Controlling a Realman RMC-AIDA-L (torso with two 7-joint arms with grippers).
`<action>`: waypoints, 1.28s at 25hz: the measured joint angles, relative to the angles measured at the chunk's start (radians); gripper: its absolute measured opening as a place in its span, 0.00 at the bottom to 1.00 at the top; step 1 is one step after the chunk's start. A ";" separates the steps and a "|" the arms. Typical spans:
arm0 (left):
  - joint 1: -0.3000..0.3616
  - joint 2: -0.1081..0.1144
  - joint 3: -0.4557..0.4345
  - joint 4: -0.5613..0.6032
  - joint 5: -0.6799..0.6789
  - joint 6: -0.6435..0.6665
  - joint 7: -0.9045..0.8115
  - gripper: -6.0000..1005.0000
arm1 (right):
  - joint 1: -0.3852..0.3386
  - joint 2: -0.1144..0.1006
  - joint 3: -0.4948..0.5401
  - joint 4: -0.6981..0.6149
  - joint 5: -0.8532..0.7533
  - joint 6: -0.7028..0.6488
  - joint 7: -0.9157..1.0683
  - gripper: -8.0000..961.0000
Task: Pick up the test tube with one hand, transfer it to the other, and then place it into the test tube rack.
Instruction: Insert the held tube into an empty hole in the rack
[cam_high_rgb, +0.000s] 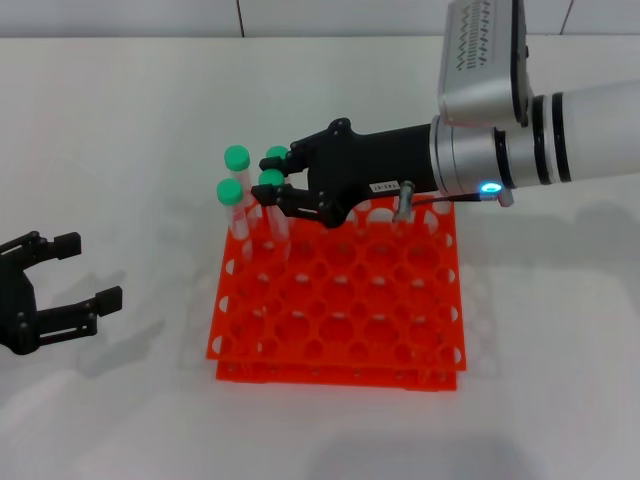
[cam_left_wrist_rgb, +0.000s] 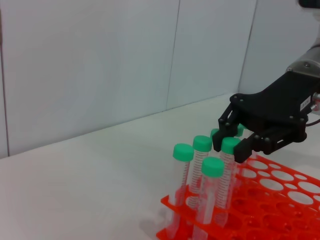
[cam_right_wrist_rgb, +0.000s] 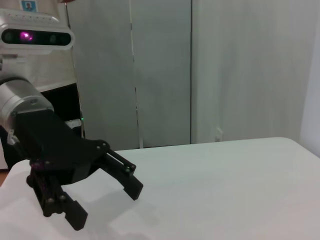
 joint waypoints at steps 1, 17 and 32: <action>0.000 0.000 0.000 0.000 0.000 0.000 0.000 0.88 | -0.001 0.000 0.000 0.000 0.000 0.000 -0.002 0.28; 0.000 0.000 -0.001 0.007 -0.013 0.013 0.000 0.88 | -0.051 -0.010 0.015 -0.067 0.005 -0.025 -0.003 0.35; -0.029 0.040 -0.047 0.012 -0.004 0.081 -0.024 0.88 | -0.302 -0.035 0.329 -0.170 -0.165 -0.319 0.034 0.43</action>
